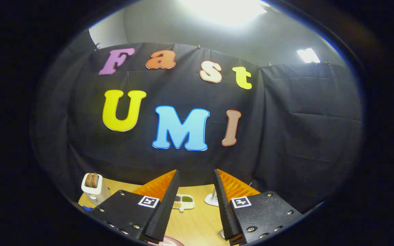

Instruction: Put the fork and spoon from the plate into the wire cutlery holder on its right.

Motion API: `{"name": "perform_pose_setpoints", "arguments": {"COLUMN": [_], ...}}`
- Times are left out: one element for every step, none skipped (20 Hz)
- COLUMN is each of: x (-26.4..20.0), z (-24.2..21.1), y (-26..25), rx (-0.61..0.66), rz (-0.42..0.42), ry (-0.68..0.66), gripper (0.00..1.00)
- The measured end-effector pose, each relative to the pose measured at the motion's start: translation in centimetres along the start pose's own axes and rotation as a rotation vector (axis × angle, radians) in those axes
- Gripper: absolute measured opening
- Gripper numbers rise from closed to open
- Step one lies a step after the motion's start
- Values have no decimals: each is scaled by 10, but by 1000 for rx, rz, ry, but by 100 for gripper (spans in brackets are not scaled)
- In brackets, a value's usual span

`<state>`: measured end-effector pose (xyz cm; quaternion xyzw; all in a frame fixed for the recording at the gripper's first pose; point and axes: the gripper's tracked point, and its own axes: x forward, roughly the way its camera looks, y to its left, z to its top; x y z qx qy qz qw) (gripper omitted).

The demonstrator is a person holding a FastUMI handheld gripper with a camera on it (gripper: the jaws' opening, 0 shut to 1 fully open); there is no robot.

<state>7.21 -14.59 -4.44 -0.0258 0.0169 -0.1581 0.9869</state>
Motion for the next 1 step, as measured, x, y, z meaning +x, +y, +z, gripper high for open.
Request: {"name": "perform_pose_setpoints", "arguments": {"x": [-4], "z": [2], "y": [7], "rx": [3], "rz": [19], "ry": [-6], "gripper": [62]}}
